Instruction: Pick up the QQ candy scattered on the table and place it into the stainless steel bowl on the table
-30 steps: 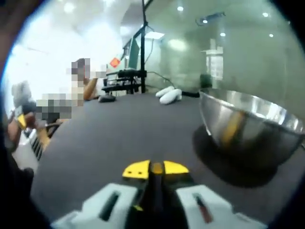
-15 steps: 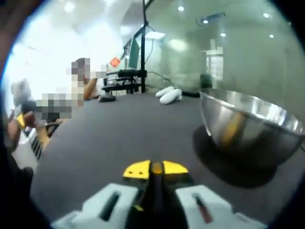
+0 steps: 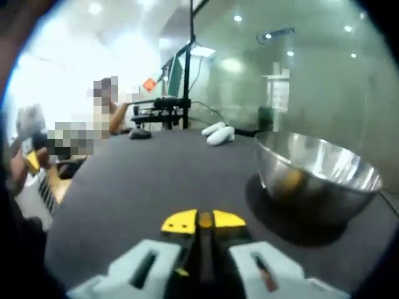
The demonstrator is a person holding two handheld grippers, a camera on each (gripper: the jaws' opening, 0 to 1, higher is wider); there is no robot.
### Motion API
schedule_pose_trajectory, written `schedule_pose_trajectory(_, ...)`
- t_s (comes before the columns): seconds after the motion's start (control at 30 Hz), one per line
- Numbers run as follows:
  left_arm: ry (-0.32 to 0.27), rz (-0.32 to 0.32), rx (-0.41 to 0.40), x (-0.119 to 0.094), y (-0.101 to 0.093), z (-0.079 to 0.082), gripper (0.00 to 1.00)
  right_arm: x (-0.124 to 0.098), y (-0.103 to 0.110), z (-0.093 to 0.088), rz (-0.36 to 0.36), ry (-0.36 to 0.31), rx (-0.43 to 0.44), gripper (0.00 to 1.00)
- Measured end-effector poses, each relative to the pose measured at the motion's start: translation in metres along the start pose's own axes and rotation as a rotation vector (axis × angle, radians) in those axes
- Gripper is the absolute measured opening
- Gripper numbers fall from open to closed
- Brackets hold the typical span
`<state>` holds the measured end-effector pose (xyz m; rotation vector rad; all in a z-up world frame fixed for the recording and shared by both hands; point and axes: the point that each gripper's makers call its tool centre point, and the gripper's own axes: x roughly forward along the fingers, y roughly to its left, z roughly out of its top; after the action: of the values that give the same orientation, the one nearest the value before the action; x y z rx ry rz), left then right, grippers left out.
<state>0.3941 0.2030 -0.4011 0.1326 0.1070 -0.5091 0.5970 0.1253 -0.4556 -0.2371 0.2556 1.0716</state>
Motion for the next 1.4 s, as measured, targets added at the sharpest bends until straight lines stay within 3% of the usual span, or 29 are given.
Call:
schedule_pose_trajectory(0.13, -0.001, -0.007, -0.002, 0.002, -0.002, -0.001, 0.42, -0.015, 0.002, 0.013, 0.0, -0.042, -0.003, 0.09)
schedule_pose_trajectory(0.5, -0.003, -0.019, 0.0, 0.007, -0.004, 0.0, 0.42, -0.038, -0.002, 0.032, -0.009, -0.074, -0.01, 0.08)
schedule_pose_trajectory(0.7, -0.001, -0.018, 0.0, 0.008, -0.005, 0.0, 0.42, -0.047, -0.013, 0.053, -0.048, -0.132, -0.01, 0.08)
schedule_pose_trajectory(1.03, -0.002, -0.013, 0.0, 0.008, -0.004, 0.001, 0.42, -0.052, -0.041, 0.085, -0.14, -0.198, -0.031, 0.09)
schedule_pose_trajectory(1.2, 0.0, -0.015, 0.001, 0.008, -0.003, 0.0, 0.42, -0.054, -0.065, 0.102, -0.193, -0.235, -0.045, 0.08)
schedule_pose_trajectory(1.4, 0.0, -0.012, -0.002, 0.008, -0.001, 0.0, 0.42, -0.055, -0.097, 0.109, -0.27, -0.241, -0.01, 0.08)
